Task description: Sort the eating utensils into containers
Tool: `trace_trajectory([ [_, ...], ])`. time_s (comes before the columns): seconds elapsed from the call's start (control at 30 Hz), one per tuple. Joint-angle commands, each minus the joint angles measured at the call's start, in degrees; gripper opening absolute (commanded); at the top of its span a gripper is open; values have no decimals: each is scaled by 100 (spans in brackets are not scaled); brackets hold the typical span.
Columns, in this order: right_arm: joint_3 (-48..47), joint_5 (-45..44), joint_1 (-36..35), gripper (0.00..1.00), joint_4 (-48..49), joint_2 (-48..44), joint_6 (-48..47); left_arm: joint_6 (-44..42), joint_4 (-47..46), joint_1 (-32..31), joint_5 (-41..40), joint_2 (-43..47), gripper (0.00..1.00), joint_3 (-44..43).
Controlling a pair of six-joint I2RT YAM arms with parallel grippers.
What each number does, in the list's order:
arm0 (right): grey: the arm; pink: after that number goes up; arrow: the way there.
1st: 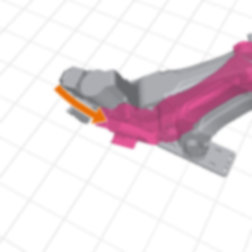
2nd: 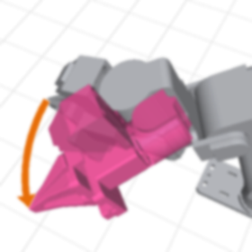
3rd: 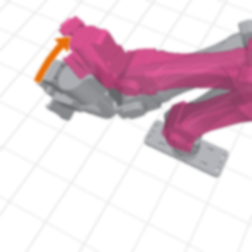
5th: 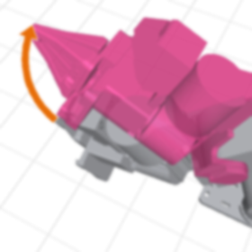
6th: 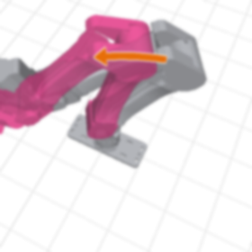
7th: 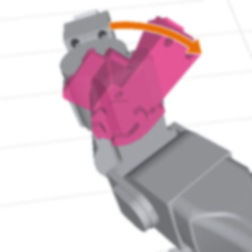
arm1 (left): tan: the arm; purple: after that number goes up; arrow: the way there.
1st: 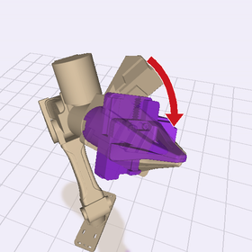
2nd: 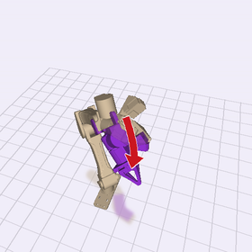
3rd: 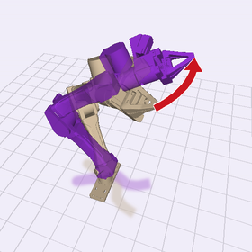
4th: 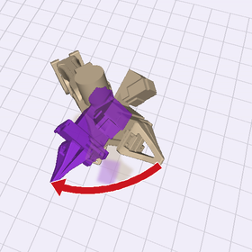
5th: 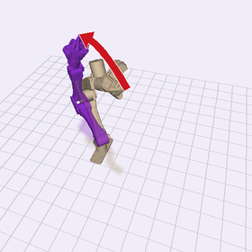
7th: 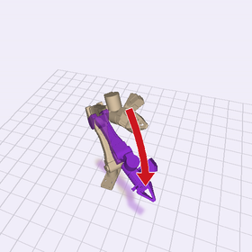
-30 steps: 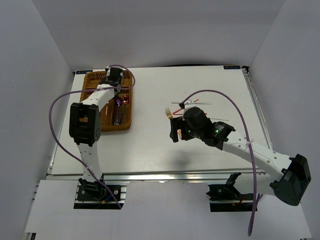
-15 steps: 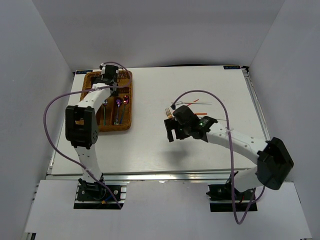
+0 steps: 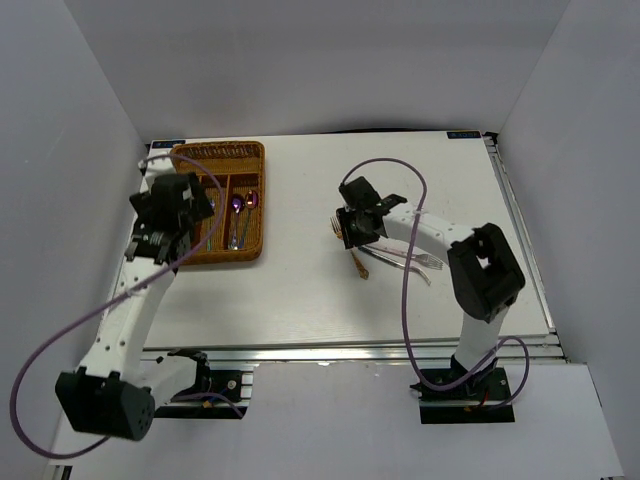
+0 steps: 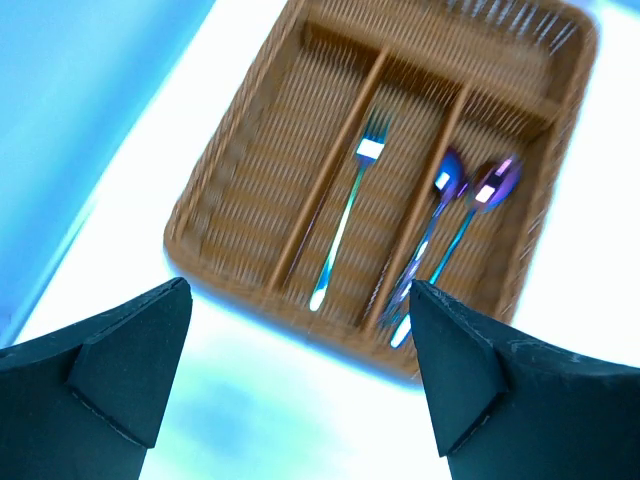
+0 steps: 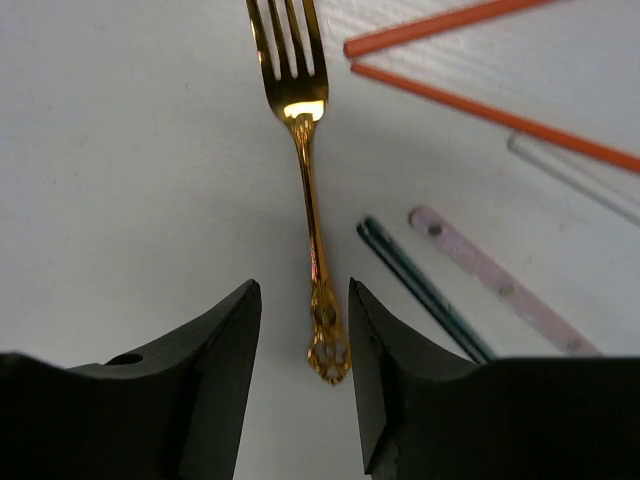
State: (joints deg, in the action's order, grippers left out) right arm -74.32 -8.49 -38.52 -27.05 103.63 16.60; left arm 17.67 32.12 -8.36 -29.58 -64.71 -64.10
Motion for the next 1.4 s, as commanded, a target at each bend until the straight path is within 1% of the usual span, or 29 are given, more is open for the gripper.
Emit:
trace_trajectory([
  [0.0,-652,173,20,45,-63,455,-447,96,-337,27,111,509,98,862],
  [0.03,-732,164,29,45,-99,534,-482,122,-355,19,111,616,98,1142],
  [0.23,-1119,208,55,39,-152,1088,-491,210,-329,19,93,1126,98,1680],
  [0.33,-1146,102,73,36,-178,1351,-482,237,-320,19,163,1250,98,1742],
  [0.37,-1146,119,82,32,-187,1396,-482,245,-329,19,181,1267,98,1760],
  [0.4,-1128,146,82,31,-196,1431,-465,246,-329,10,216,1259,98,1769],
  [0.53,-944,207,117,29,-126,1519,-395,246,-329,19,304,1171,98,1760],
  [0.6,-847,304,134,22,-99,1546,-377,246,-329,10,348,1110,98,1760],
  [0.63,-821,313,126,17,-108,1572,-359,246,-329,19,365,1101,98,1751],
  [0.67,-794,313,134,3,-108,1572,-342,246,-329,10,392,1101,98,1751],
  [0.7,-777,348,126,0,-116,1581,-342,246,-338,19,409,1109,98,1760],
  [0.73,-707,366,126,0,-134,1563,-324,246,-338,10,436,1118,98,1760],
  [0.8,-558,444,126,0,-99,1502,-263,246,-390,19,785,1162,98,1786],
  [0.83,-496,497,91,0,-64,1363,-245,228,-565,10,1075,1180,98,1813],
  [0.87,-426,593,82,0,-3,1257,-193,219,-697,10,1948,1197,98,1874],
  [0.9,-321,1099,73,0,111,1099,-184,263,-837,10,2435,1163,98,1979],
  [0.93,-58,1374,47,0,460,732,-175,333,-1082,19,2866,1110,98,2015],
  [0.97,49,1550,38,0,594,554,-53,447,-1224,19,3384,1040,98,2076],
  [1.0,137,1709,29,0,682,379,18,761,-1400,19,4137,882,98,2207],
  [1.03,259,1789,12,0,814,81,71,929,-1836,19,4475,820,98,2304],
  [1.07,313,2033,11,0,902,-53,202,1444,-2163,10,5114,785,98,2436],
  [1.1,392,2184,3,0,1016,-202,290,1789,-2610,1,5425,749,98,2628],
  [1.13,471,2359,-6,0,1157,-464,361,2158,-3745,-8,5680,732,98,3083],
  [1.17,593,2500,-24,0,1341,-571,440,2875,-4270,-69,5857,705,98,3305],
  [1.2,603,2484,-58,0,1351,-755,554,3161,-4728,-130,6007,662,98,3472],
  [1.23,603,2467,-189,0,1334,-905,590,3485,-5411,-331,5982,531,98,3692],
  [1.3,630,2458,-252,0,1360,-1054,677,3611,-5864,-604,5860,381,98,3738],
  [1.33,656,2475,-278,0,1395,-1143,730,3629,-5962,-910,5789,267,98,3685],
  [1.37,743,2519,-287,0,1482,-1231,791,3603,-5998,-1052,5710,196,98,3633],
])
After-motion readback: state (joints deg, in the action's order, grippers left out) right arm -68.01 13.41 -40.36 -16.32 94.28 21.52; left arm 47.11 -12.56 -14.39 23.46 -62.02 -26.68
